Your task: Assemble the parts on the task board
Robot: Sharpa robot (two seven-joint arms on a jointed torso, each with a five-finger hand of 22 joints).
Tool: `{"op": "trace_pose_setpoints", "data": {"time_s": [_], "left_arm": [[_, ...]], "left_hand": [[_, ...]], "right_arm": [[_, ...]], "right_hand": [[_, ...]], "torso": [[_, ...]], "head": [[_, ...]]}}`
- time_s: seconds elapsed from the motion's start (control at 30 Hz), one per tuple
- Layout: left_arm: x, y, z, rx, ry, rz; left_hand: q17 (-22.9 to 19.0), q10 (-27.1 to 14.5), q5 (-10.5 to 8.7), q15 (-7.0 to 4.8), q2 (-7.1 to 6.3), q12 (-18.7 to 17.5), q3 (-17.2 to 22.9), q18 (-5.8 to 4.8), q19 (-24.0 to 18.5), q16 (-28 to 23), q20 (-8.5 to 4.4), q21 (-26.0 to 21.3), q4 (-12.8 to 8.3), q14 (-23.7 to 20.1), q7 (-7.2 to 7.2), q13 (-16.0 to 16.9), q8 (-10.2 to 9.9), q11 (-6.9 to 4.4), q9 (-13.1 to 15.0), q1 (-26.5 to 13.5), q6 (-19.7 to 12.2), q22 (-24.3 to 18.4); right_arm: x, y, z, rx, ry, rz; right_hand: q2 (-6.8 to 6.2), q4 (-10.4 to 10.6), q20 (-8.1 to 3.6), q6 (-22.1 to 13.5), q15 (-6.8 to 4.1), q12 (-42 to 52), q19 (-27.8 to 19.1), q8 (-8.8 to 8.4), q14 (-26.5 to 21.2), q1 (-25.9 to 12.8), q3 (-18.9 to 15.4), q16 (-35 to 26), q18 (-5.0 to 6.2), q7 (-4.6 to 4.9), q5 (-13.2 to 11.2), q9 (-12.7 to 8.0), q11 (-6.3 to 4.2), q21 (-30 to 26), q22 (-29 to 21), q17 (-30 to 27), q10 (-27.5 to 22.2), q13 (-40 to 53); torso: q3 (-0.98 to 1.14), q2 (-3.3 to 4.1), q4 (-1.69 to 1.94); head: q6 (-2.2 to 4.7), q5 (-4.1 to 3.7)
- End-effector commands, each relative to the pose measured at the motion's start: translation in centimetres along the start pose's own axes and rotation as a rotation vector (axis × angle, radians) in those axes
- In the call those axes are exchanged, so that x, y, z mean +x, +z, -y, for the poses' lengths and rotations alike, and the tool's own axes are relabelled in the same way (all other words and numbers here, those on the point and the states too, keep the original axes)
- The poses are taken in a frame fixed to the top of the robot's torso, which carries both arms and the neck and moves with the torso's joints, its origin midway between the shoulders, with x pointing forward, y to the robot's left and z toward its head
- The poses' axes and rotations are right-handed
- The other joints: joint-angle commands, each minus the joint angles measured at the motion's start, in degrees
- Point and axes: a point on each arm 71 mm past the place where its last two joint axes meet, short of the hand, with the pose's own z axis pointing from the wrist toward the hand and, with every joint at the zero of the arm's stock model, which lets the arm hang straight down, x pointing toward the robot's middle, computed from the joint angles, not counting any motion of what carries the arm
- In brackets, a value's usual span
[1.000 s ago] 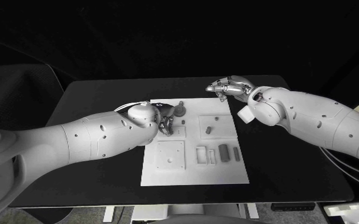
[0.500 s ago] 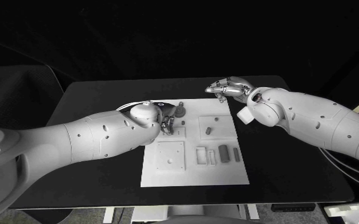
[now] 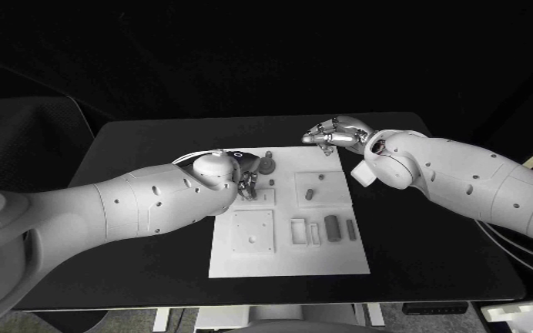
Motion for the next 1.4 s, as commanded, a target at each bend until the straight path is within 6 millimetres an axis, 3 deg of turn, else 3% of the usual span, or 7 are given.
{"op": "trace_pose_setpoints", "data": {"time_s": [0.03,0.2,0.37,0.77,1.17,1.4], "left_arm": [[-0.1,-0.1,-0.1,-0.002,0.009,0.003],[-0.2,-0.3,-0.6,0.009,-0.009,0.036],[-0.4,-0.7,-1.4,0.032,-0.056,0.081],[-1.9,-2.0,-3.5,0.091,-0.236,0.224],[-2.4,-2.5,-4.0,0.161,-0.376,0.307],[-2.4,-2.5,-4.0,0.179,-0.404,0.306]], "left_hand": [[-0.1,-0.2,0.33,-0.29,0.43,-0.3,0.2,3.80,-0.1,0.4,-0.29,1.6,0.1,-0.2,1.33,-0.1,0.4,-0.06,1.5,0.0,4.2,-0.1],[-0.1,-0.2,0.34,-0.29,0.43,-0.3,0.2,3.80,-0.1,0.4,-0.28,1.6,0.1,-0.2,1.33,-0.1,0.4,-0.06,1.5,0.0,4.2,-0.1],[-0.1,-0.1,0.36,-0.30,0.43,-0.3,0.2,3.80,-0.1,0.4,-0.29,1.6,0.0,-0.2,1.32,-0.1,0.4,-0.07,1.5,0.1,4.2,-0.1],[-0.3,0.0,0.33,-0.33,-0.06,-0.3,0.3,3.84,0.0,0.4,-0.30,1.6,-0.2,-0.1,1.26,-0.2,0.5,-0.11,1.6,0.2,4.4,-0.1],[-0.4,0.0,0.26,-0.36,-0.72,-0.4,0.3,3.84,0.0,0.4,-0.28,1.6,-0.4,-0.1,1.27,-0.2,0.4,-0.13,1.6,0.2,4.4,-0.2],[-0.5,0.0,0.27,-0.36,-0.81,-0.5,0.3,3.85,0.0,0.4,-0.28,1.5,-0.4,-0.1,1.27,-0.3,0.4,-0.13,1.6,0.3,4.4,-0.2]], "right_arm": [[1.0,0.1,-0.1,0.023,-0.138,-0.055],[2.3,0.0,-0.5,0.038,-0.252,-0.101],[2.7,0.0,-0.6,0.039,-0.264,-0.109],[4.4,0.0,-1.5,-0.012,-0.429,-0.116],[7.0,0.7,-2.1,-0.044,-0.559,-0.124],[8.2,1.1,-2.4,-0.066,-0.569,-0.107]], "right_hand": [[0.93,-0.3,-0.14,0.3,-0.06,0.2,-0.1,0.50,0.5,0.3,0.1,0.4,-0.66,-0.08,-0.1,0.1,-0.14,0.5,0.0,0.0,0.2,-0.1],[2.43,-1.3,-0.42,1.1,-0.51,1.2,0.9,1.19,2.1,2.9,1.3,1.3,-0.17,-0.15,-0.1,0.5,-0.69,1.5,0.2,0.1,2.0,-0.2],[2.92,-1.5,-0.50,1.2,-0.69,1.4,1.2,1.33,2.6,3.7,1.7,1.5,-0.01,-0.18,-0.1,0.6,-0.87,1.9,0.2,0.0,2.5,-0.2],[3.33,-1.8,-0.62,1.1,-1.00,1.6,1.6,1.30,3.2,5.4,2.7,1.7,0.24,-0.36,-0.1,0.6,-1.11,2.2,0.2,-0.1,3.1,-0.4],[3.28,-2.0,-0.69,-0.9,-1.64,1.9,2.4,0.62,4.6,10.4,8.4,2.0,0.61,-1.12,0.0,0.4,-1.41,2.8,-0.2,-0.5,4.4,-1.2],[3.20,-2.0,-0.64,-1.6,-1.67,1.8,2.5,0.37,4.7,11.1,9.9,1.9,0.58,-1.39,0.0,0.3,-1.38,2.8,-0.3,-0.6,4.4,-1.4]], "torso": [[-0.03,0.01,-0.01],[-0.02,-0.04,0.01],[-0.04,-0.03,0.01],[-0.03,-0.05,0.02],[-0.04,0.01,0.05],[0.00,0.01,0.04]], "head": [[0.01,0.04],[0.15,0.05],[0.33,-0.06],[1.13,0.16],[1.60,0.03],[1.74,-0.03]]}}
